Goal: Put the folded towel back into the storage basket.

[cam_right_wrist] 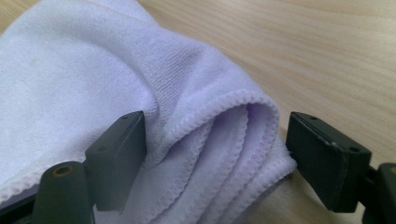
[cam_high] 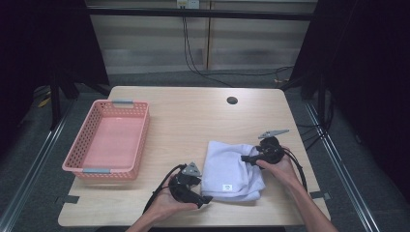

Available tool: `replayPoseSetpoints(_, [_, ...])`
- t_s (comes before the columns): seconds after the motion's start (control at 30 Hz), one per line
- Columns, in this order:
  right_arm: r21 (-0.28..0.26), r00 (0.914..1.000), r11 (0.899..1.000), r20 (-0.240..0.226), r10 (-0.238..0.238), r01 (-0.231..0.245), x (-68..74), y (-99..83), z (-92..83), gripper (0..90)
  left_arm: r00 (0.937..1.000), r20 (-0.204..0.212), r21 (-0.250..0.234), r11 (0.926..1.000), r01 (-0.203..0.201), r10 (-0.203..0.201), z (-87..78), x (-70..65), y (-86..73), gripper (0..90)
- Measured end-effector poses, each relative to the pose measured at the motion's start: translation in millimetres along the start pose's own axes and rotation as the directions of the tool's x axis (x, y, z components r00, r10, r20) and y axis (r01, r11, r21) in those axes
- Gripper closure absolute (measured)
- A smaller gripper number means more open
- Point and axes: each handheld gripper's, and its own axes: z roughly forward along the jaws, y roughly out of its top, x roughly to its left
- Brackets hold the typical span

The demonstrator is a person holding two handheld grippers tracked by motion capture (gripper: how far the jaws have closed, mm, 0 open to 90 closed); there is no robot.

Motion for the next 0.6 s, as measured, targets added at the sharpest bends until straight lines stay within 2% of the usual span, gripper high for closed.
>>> replayPoseSetpoints(0.03, [-0.001,1.0,1.0,0.001,-0.003,0.003,0.5,-0.5,0.8,20.0,0.9998,-0.001,0.003,0.9998,-0.02,0.02,1.5,-0.5,1.0,19.3])
replayPoseSetpoints(0.1, [-0.003,0.9999,1.0,-0.001,-0.015,0.015,0.7,-0.5,1.9,20.0,0.9999,0.0,-0.006,0.9999,-0.012,0.012,6.0,-3.1,4.1,19.2])
replayPoseSetpoints(0.2, [-0.007,0.9999,1.0,-0.001,-0.017,0.017,1.5,-1.4,1.8,20.7,0.9996,-0.007,0.004,0.9996,-0.028,0.028,10.7,-6.0,8.6,19.3])
replayPoseSetpoints(0.27, [-0.004,0.9995,0.999,-0.001,-0.032,0.032,3.9,-1.4,1.7,26.1,0.9988,-0.021,0.005,0.999,-0.044,0.044,13.2,-8.1,10.9,21.5])
replayPoseSetpoints(0.33, [-0.004,0.9987,0.999,-0.032,-0.041,0.041,6.2,-1.4,1.0,36.8,0.9967,-0.049,0.009,0.9979,-0.065,0.065,14.1,-10.0,11.8,28.4])
replayPoseSetpoints(0.4, [-0.02,0.9982,0.999,-0.042,-0.043,0.042,6.1,-2.8,1.4,37.2,0.9933,-0.088,0.011,0.9972,-0.074,0.074,13.6,-12.3,11.1,35.1])
replayPoseSetpoints(0.43, [-0.018,0.9982,0.999,-0.041,-0.044,0.043,6.3,-3.1,1.1,38.1,0.9924,-0.094,-0.002,0.9968,-0.08,0.079,14.4,-15.1,10.0,36.9])
replayPoseSetpoints(0.47, [-0.02,0.998,0.999,-0.046,-0.044,0.043,6.2,-3.0,1.2,39.5,0.9898,-0.093,0.018,0.994,-0.108,0.109,13.0,-15.6,10.0,41.2])
replayPoseSetpoints(0.5, [-0.019,0.9976,0.999,-0.054,-0.044,0.043,6.1,-2.9,1.3,42.4,0.9904,-0.093,0.023,0.9946,-0.101,0.102,12.2,-16.2,10.4,45.5])
replayPoseSetpoints(0.53, [-0.017,0.9969,0.999,-0.066,-0.041,0.04,6.3,-2.7,1.3,46.3,0.9939,-0.078,-0.001,0.9969,-0.078,0.078,13.1,-15.6,10.3,51.0])
replayPoseSetpoints(0.6, [-0.019,0.9959,0.999,-0.08,-0.043,0.041,6.9,-2.1,2.1,49.6,0.9952,-0.059,0.001,0.9969,-0.079,0.079,11.4,-10.5,10.3,57.6])
